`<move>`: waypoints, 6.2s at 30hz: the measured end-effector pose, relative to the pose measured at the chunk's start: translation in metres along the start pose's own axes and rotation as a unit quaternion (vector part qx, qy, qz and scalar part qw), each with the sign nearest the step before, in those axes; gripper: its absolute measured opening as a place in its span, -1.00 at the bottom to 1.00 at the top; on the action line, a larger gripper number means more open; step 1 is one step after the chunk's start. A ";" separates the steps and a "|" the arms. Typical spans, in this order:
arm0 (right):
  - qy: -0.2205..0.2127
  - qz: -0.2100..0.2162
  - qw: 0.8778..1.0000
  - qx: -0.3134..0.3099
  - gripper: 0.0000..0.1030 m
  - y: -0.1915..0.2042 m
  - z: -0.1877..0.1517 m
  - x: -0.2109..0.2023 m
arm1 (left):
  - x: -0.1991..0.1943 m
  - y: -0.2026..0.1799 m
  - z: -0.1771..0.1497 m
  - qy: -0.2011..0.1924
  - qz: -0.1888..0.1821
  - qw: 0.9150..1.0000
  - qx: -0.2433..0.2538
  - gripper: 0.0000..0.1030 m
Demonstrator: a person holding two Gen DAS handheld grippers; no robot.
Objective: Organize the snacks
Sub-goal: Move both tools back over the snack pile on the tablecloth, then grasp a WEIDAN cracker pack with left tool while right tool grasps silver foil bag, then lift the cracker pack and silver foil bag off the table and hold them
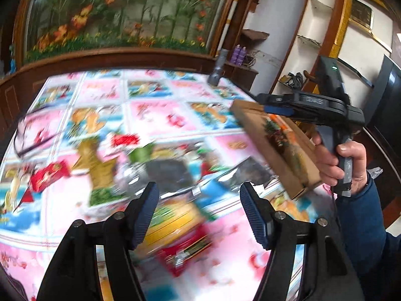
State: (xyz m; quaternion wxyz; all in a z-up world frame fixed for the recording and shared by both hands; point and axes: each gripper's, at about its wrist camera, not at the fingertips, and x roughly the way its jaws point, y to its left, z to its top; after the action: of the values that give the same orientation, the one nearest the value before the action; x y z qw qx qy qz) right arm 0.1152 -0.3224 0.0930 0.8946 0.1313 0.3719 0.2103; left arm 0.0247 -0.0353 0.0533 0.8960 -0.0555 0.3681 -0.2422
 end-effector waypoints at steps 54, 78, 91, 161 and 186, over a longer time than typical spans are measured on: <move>0.170 0.051 0.983 -0.052 0.27 0.058 -0.057 0.061 | 0.040 0.034 -0.006 0.076 0.106 0.991 -0.018 -0.13; 0.187 -0.011 0.977 -0.101 0.14 0.052 -0.067 0.062 | 0.014 0.026 0.004 0.019 0.029 0.999 -0.020 -0.13; 0.147 0.071 0.986 0.032 0.15 0.053 -0.099 -0.015 | -0.003 0.017 0.005 -0.003 0.003 1.000 -0.011 -0.13; 0.122 -0.146 0.978 -0.089 0.22 0.094 -0.114 0.056 | 0.020 0.033 -0.007 0.086 0.023 0.996 -0.030 0.39; 0.092 -0.129 0.983 -0.092 0.22 0.082 -0.113 0.050 | 0.065 -0.026 -0.017 0.110 0.101 0.985 0.086 -0.14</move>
State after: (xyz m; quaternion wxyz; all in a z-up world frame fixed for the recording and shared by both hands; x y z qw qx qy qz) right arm 0.0422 -0.2176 0.0166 0.8843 -0.0211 0.4456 0.1375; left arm 0.0421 -0.0874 0.0072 0.8711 0.0865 0.4463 -0.1856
